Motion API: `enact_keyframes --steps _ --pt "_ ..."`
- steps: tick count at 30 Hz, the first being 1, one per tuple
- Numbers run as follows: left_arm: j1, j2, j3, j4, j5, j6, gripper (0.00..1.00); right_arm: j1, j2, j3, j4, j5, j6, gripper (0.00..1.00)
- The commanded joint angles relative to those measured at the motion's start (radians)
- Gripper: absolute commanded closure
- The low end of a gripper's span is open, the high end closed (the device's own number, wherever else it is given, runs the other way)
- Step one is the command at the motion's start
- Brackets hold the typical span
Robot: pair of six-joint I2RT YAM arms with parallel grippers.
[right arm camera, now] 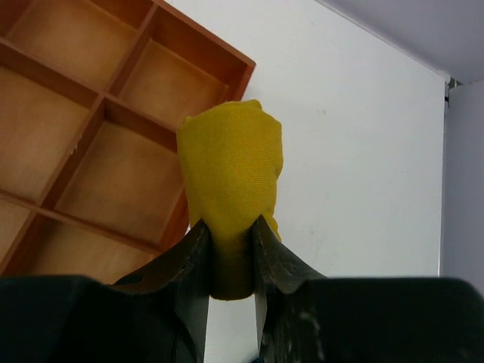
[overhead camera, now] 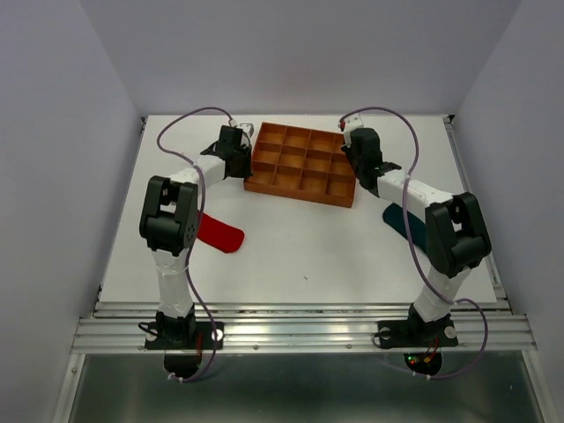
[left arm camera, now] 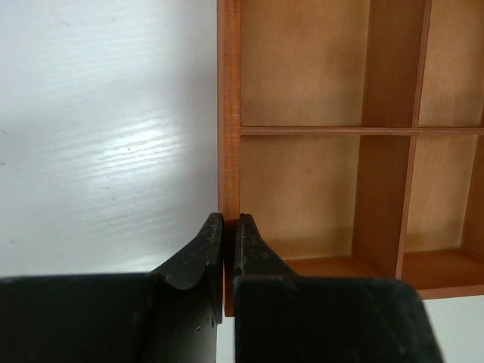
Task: Roll the socks
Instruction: Place the rolled socks into the container
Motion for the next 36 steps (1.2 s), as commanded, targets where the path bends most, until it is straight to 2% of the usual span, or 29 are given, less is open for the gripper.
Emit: enact_keyframes --steps 1,8,9,10,12,19,27,36 --pt "-0.023 -0.038 -0.091 -0.028 0.106 0.026 1.0 -0.006 -0.103 -0.054 0.058 -0.037 0.041 0.99" --pt "-0.046 -0.086 -0.125 -0.071 -0.049 -0.145 1.0 0.004 -0.134 -0.109 0.009 -0.027 0.048 0.99" --pt "-0.065 -0.094 -0.137 -0.074 -0.134 -0.178 1.0 0.004 -0.138 -0.116 0.009 -0.018 0.051 0.99" --pt "-0.074 -0.103 -0.154 -0.086 -0.175 -0.23 1.0 0.017 -0.143 -0.126 0.006 -0.008 0.053 0.99" --pt "-0.106 -0.127 -0.191 -0.077 -0.227 -0.242 1.0 0.041 -0.147 -0.133 0.003 0.005 0.044 0.99" --pt "-0.12 -0.143 -0.203 -0.062 -0.235 -0.233 1.0 0.041 -0.125 -0.124 0.016 0.033 0.016 0.99" --pt "-0.12 -0.141 -0.191 -0.065 -0.239 -0.204 1.0 0.05 -0.075 -0.109 0.049 0.055 -0.11 0.99" --pt "-0.12 -0.124 -0.185 -0.069 -0.247 -0.198 1.0 0.101 -0.003 -0.121 0.07 0.026 -0.122 0.99"
